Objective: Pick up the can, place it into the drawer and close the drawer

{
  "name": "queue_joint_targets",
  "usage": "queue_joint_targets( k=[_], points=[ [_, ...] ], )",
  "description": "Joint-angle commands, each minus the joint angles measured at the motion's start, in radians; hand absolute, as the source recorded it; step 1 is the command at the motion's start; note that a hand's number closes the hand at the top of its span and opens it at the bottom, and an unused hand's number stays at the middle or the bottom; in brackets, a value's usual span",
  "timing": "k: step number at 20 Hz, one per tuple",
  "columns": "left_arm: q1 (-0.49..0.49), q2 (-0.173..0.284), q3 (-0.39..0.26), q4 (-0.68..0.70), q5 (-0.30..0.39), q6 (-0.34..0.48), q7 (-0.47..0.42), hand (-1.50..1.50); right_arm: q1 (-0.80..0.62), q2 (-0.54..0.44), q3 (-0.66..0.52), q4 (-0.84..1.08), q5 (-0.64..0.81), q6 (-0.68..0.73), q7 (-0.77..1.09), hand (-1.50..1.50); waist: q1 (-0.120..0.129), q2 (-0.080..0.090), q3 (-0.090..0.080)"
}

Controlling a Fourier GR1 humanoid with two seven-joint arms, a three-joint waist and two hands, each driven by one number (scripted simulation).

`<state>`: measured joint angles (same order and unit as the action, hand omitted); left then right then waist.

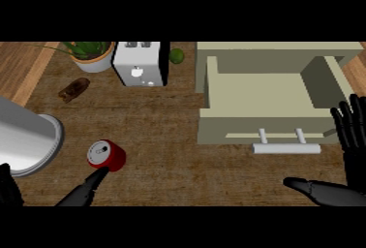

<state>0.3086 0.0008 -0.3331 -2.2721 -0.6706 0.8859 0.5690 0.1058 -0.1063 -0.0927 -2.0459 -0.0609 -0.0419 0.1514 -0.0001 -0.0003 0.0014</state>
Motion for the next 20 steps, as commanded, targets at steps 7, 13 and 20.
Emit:
queue_joint_targets(
  k=[7,13,20],
  points=[
    [-0.174,-0.001,-0.098,0.21,-0.172,0.176,0.236,-1.5,-0.035,-0.015,-0.049,0.059,-0.014,0.03,-0.033,-1.5,-0.003,0.001,-0.001],
    [-0.184,-0.001,-0.062,0.368,-0.017,0.252,0.097,-1.5,0.087,-0.019,-0.095,-0.035,-0.077,0.091,-0.065,-1.5,-0.008,0.0,-0.001],
    [-0.174,-0.001,-0.085,0.538,0.181,0.38,-0.12,-1.5,0.051,-0.033,-0.135,-0.067,-0.093,0.085,-0.003,-1.5,-0.004,0.0,-0.002]
  ],
)
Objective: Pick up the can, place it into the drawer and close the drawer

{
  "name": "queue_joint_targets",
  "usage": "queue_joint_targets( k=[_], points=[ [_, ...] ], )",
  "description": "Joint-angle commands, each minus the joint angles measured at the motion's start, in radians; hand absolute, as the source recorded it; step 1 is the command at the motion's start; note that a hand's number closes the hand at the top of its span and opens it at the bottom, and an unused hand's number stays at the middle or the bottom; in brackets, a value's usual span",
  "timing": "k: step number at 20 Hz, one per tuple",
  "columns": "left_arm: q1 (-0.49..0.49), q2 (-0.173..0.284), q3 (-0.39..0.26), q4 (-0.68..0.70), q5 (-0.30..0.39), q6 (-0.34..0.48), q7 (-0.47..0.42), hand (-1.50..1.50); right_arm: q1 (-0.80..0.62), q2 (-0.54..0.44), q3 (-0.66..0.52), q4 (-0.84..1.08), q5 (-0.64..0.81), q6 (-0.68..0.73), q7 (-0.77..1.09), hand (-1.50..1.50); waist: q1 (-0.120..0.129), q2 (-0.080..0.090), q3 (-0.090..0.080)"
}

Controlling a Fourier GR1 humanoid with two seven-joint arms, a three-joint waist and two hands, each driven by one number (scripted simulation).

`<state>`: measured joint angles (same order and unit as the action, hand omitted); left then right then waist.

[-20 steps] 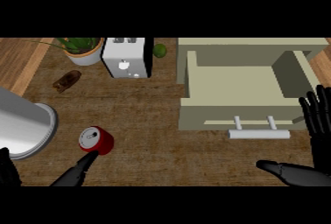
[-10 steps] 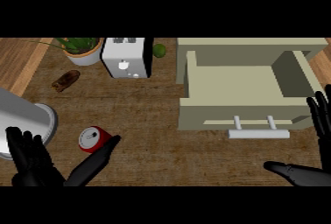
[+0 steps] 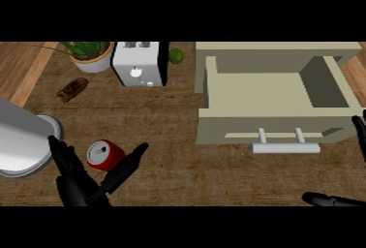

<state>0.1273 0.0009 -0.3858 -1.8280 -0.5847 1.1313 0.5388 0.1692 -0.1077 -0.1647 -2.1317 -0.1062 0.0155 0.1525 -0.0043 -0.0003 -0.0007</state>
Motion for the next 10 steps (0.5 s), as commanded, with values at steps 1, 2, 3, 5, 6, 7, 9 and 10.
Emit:
queue_joint_targets(
  k=[1,2,3,5,6,7,9,10],
  points=[
    [0.11,0.041,-0.057,0.033,0.157,0.116,-0.147,-1.5,-0.056,-0.034,-0.058,0.02,-0.045,0.009,0.034,-1.5,0.007,-0.001,-0.001],
    [0.042,0.009,-0.004,0.065,0.138,0.099,-0.134,-1.5,0.052,0.02,-0.007,-0.018,0.0,0.025,-0.031,-1.5,0.002,-0.001,0.0],
    [0.061,0.007,-0.038,0.1,0.21,0.137,-0.196,-1.5,-0.012,-0.002,-0.003,-0.091,-0.011,-0.011,0.088,-1.5,0.003,-0.001,-0.001],
    [0.046,0.0,-0.031,0.138,0.246,0.167,-0.25,-1.5,-0.038,0.007,-0.024,0.064,0.015,0.001,-0.024,-1.5,0.006,0.0,0.0],
    [0.044,0.035,0.003,0.143,0.329,0.162,-0.302,-1.5,-0.026,-0.019,-0.033,-0.049,-0.012,-0.001,0.079,-1.5,0.004,-0.001,-0.001],
    [0.006,0.0,-0.086,0.244,0.324,0.268,-0.337,-1.5,-0.056,-0.001,0.012,-0.035,0.029,-0.02,0.08,-1.5,0.003,0.0,-0.002],
    [0.003,0.006,0.014,0.224,0.462,0.166,-0.439,-1.5,0.025,-0.023,-0.076,-0.023,-0.061,0.048,0.019,-1.5,0.0,-0.001,-0.002],
    [0.033,0.016,0.042,0.194,0.49,0.141,-0.47,-1.5,0.014,-0.005,-0.05,0.018,-0.028,0.053,-0.03,-1.5,0.005,-0.001,-0.001]
  ],
)
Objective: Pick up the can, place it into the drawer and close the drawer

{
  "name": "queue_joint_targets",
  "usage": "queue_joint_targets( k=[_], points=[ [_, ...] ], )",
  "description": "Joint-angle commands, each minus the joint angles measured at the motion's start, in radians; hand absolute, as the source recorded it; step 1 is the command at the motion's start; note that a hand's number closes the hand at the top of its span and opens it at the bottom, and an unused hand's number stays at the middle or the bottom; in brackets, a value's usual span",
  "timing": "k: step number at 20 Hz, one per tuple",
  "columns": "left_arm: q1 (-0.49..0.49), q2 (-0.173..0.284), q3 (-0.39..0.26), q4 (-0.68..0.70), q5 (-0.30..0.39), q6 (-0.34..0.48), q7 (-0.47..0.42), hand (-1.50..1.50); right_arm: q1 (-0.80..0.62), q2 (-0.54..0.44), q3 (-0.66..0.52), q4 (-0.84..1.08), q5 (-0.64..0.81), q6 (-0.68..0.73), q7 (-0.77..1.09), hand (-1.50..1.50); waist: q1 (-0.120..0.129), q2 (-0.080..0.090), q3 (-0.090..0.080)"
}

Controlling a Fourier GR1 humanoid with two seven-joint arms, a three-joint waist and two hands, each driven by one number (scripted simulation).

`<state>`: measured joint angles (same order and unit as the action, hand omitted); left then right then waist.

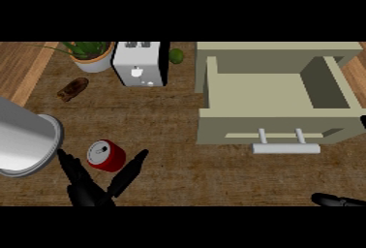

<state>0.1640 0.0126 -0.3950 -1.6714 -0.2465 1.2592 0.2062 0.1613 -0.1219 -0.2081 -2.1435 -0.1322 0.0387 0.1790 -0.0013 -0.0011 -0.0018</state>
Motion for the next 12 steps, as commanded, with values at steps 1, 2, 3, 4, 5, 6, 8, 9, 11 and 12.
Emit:
queue_joint_targets(
  k=[1,2,3,4,5,6,8,9,11,12],
  points=[
    [0.003,0.003,0.082,0.031,0.209,-0.033,-0.161,-1.5,0.021,0.011,-0.001,-0.042,-0.004,0.005,0.023,-1.5,0.002,-0.001,0.0],
    [-0.038,-0.012,0.036,0.116,0.25,0.051,-0.233,-1.5,0.017,0.018,0.019,-0.069,0.015,-0.008,0.042,-1.5,0.0,0.0,-0.001],
    [-0.031,-0.012,0.145,0.112,0.295,-0.073,-0.259,-1.5,-0.028,-0.01,-0.035,-0.01,-0.02,-0.001,0.029,-1.5,0.003,0.0,-0.001],
    [0.032,-0.012,0.102,0.075,0.335,-0.054,-0.329,-1.5,0.032,0.008,-0.038,-0.04,-0.007,0.003,0.013,-1.5,0.002,-0.001,0.0],
    [-0.031,-0.012,0.075,0.147,0.39,0.001,-0.351,-1.5,0.016,0.007,-0.025,0.048,0.001,0.035,-0.042,-1.5,0.002,0.0,0.0],
    [-0.015,-0.012,0.102,0.175,0.462,-0.049,-0.436,-1.5,0.039,0.017,-0.016,-0.049,-0.013,0.016,0.015,-1.5,0.001,-0.001,-0.001],
    [-0.002,-0.012,0.132,0.185,0.542,-0.09,-0.518,-1.5,0.024,-0.001,-0.052,-0.048,-0.043,0.027,0.043,-1.5,0.002,0.0,0.0],
    [-0.001,-0.012,0.151,0.233,0.599,-0.119,-0.575,-1.5,0.027,-0.012,-0.062,-0.024,-0.043,0.04,0.015,-1.5,0.003,0.0,-0.001],
    [-0.065,-0.012,0.22,0.307,0.666,-0.181,-0.633,-1.5,-0.003,0.008,-0.035,-0.036,-0.005,0.013,0.027,-1.5,0.002,0.001,0.0],
    [-0.031,-0.013,0.213,0.287,0.691,-0.181,-0.672,-1.5,0.046,0.009,-0.054,-0.089,-0.035,0.037,0.035,-1.5,0.0,0.0,0.001]
  ],
)
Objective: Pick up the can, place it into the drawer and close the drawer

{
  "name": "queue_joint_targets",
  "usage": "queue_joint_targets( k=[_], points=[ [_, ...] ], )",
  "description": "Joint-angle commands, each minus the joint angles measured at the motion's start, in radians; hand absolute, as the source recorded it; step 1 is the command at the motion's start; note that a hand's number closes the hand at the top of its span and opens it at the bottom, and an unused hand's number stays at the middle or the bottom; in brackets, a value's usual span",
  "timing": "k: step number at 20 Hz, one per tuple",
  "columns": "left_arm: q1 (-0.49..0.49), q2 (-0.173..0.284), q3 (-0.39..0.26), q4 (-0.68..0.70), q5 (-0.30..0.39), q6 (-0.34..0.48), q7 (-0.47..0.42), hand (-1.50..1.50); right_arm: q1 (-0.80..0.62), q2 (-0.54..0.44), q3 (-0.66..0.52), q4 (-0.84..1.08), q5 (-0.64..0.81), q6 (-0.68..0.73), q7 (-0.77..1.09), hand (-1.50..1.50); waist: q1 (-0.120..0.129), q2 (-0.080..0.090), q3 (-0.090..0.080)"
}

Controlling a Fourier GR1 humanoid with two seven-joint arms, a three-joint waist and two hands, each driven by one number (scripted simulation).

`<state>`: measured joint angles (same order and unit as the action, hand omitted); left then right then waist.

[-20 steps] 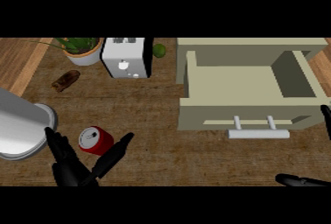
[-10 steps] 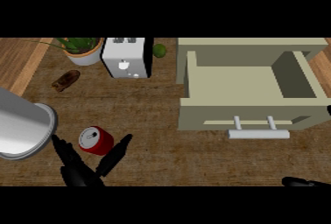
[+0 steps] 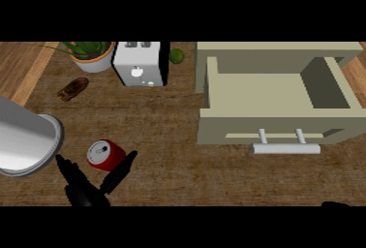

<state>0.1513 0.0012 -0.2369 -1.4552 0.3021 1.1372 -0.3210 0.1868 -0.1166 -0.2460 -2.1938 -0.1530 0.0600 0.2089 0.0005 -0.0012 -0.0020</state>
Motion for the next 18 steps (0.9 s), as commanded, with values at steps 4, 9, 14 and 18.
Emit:
queue_joint_targets(
  k=[4,9,14,18],
  points=[
    [-0.02,-0.001,0.121,0.193,0.299,-0.16,-0.303,-1.5,0.045,0.028,0.008,-0.026,0.03,0.027,-0.034,-1.5,-0.002,0.001,0.001],
    [-0.116,-0.001,0.154,0.382,0.414,-0.221,-0.458,-1.5,-0.035,-0.007,-0.048,0.038,-0.019,0.039,-0.006,-1.5,-0.003,0.001,0.002],
    [-0.156,-0.001,0.21,0.496,0.423,-0.336,-0.472,-1.5,-0.081,-0.02,-0.072,-0.006,-0.044,0.021,0.08,-1.5,-0.003,0.001,0.002],
    [-0.176,0.013,0.216,0.547,0.4,-0.376,-0.501,-1.5,-0.011,0.004,-0.064,-0.037,-0.032,0.057,0.05,-1.5,-0.004,0.001,0.002]
  ],
)
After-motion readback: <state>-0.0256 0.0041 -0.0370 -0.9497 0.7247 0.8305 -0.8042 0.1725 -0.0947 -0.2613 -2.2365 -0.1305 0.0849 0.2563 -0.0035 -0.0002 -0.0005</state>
